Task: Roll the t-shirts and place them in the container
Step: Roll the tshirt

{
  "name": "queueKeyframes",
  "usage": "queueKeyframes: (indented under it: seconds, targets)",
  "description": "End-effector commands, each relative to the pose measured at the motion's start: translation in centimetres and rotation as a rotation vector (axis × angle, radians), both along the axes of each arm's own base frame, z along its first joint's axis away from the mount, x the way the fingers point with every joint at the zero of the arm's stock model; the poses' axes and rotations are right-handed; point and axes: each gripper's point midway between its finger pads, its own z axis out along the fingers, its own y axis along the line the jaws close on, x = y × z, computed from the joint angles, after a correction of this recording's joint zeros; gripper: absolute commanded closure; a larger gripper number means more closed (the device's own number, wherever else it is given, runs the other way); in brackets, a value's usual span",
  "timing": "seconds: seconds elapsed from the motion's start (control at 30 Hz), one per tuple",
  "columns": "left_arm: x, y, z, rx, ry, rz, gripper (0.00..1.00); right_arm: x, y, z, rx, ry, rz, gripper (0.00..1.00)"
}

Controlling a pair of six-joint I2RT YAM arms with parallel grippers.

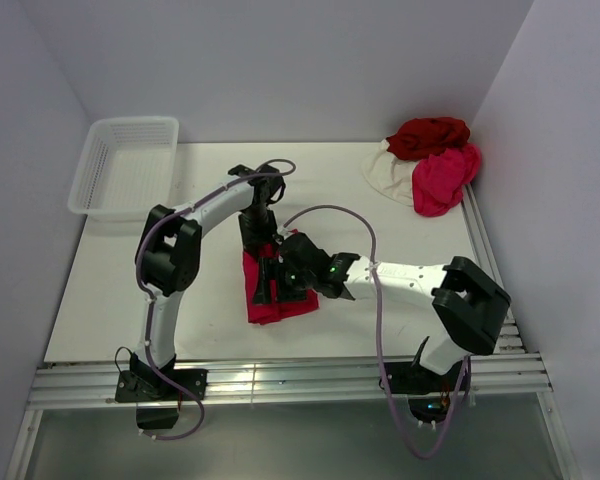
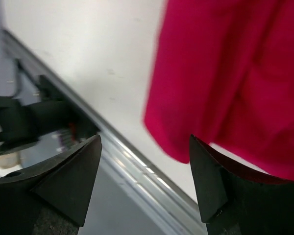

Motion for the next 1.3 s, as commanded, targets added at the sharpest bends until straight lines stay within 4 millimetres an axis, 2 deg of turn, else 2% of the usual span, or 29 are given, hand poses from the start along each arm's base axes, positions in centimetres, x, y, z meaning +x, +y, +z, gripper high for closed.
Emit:
queueKeyframes:
  seconds: [0.0, 0.1, 0.2, 0.4, 0.57, 0.73, 0.8, 0.9, 0.93, 1.0, 1.03, 1.1, 1.13, 1.23, 1.27]
  targets:
    - [1.0, -1.2, 0.4, -0.037, -0.027, -0.024, 0.50, 1.9, -1.2, -0.7, -0.082, -0.048, -0.035, 0.21]
    - [1.1, -1.5, 0.2, -0.044, -0.023, -0.022, 0.50, 2.4, -1.2, -1.3, -0.100, -0.043, -0.031, 0.23]
    - [1.2, -1.8, 0.0, -0.056, -0.016, -0.023, 0.50, 2.7, -0.8, -1.4, -0.092, -0.042, -0.022, 0.31]
    - [1.3, -2.2, -0.7, -0.066, -0.004, -0.027, 0.51, 3.2, -0.5, -3.3, -0.141, 0.001, -0.014, 0.31]
    - [1.2, -2.4, -1.4, -0.070, 0.008, -0.027, 0.52, 3.6, -2.0, -4.4, -0.217, 0.000, -0.061, 0.36]
    - [1.1, -2.5, -2.1, -0.073, 0.018, -0.026, 0.52, 4.1, -2.9, -2.8, -0.235, -0.037, -0.078, 0.31]
    - [1.1, -2.6, -2.3, -0.075, 0.021, -0.026, 0.53, 4.3, -3.6, -2.7, -0.280, -0.042, -0.087, 0.25]
    - [0.8, -2.6, -2.8, -0.077, 0.032, -0.027, 0.53, 4.7, -4.0, -1.3, -0.301, -0.080, -0.098, 0.23]
    - [0.9, -2.7, -2.9, -0.081, 0.031, -0.028, 0.53, 4.8, -3.5, 0.0, -0.287, -0.103, -0.095, 0.22]
    - [0.7, -2.9, -3.1, -0.094, 0.042, -0.028, 0.53, 4.6, -3.7, 0.1, -0.346, -0.118, -0.081, 0.22]
    - [0.7, -3.1, -3.2, -0.106, 0.040, -0.031, 0.53, 4.6, -2.6, 1.4, -0.339, -0.135, -0.068, 0.22]
    - [0.7, -3.4, -3.3, -0.121, 0.049, -0.026, 0.53, 4.4, -2.7, 0.5, -0.419, -0.121, -0.052, 0.22]
    - [0.7, -3.5, -3.3, -0.128, 0.048, -0.025, 0.53, 4.2, -2.0, 1.2, -0.421, -0.134, -0.038, 0.22]
    - [0.5, -3.8, -3.4, -0.141, 0.057, -0.030, 0.53, 4.3, -0.7, 1.6, -0.441, -0.168, -0.031, 0.22]
    - [0.5, -3.8, -3.5, -0.141, 0.060, -0.031, 0.53, 3.5, -0.4, 1.4, -0.462, -0.166, -0.009, 0.22]
